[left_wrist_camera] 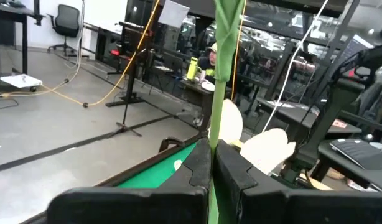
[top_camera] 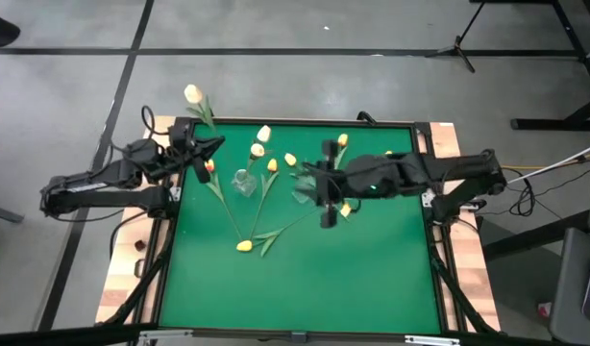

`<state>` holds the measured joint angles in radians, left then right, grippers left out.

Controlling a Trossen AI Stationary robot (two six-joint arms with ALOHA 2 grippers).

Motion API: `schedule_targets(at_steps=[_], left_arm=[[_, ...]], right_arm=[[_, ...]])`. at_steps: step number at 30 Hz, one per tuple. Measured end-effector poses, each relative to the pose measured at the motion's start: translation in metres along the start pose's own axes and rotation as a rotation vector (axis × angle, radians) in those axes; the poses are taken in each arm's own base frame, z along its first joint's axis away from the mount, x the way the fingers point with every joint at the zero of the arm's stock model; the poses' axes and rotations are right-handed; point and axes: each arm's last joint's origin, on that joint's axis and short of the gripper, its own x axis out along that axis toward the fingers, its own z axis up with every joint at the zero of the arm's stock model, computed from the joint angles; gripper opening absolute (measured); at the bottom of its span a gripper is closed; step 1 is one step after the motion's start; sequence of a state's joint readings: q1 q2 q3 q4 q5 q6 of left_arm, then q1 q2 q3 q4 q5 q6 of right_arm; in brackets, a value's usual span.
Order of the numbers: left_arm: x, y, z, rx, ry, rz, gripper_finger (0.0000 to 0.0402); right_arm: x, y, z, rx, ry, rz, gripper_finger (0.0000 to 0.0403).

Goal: Sort flowers into vase by color
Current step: Put the light yellow flower into the left transparent vase

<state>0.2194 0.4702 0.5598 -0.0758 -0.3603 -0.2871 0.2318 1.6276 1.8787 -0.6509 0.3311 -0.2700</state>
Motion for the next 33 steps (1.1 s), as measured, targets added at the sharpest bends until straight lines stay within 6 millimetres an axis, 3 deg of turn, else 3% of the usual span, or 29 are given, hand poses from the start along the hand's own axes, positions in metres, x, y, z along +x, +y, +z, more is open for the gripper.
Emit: schedule_targets(at_steps=[4, 8, 14, 24, 33], left_arm=[[0.000, 0.004, -0.013, -0.005, 0.007, 0.003, 0.0000], [0.001, 0.005, -0.018, -0.019, 0.005, 0.003, 0.0000], [0.003, 0.007, -0.026, -0.011, 0.024, 0.008, 0.0000], [0.005, 0.009, -0.037, -0.009, 0.037, 0.004, 0.0004], [0.008, 0.015, -0.061, 0.037, 0.048, 0.018, 0.0003]], right_arm=[[0.010, 0.011, -0.020, 0.099, 0.088, 0.222, 0.0128], [0.028, 0.034, -0.047, 0.050, 0.140, 0.356, 0.0128], [0.051, 0.064, -0.087, 0.026, 0.003, 0.676, 0.0128], [0.078, 0.077, -0.147, 0.157, -0.071, 0.677, 0.0128], [0.081, 0.078, -0.160, 0.224, -0.123, 0.659, 0.0128]])
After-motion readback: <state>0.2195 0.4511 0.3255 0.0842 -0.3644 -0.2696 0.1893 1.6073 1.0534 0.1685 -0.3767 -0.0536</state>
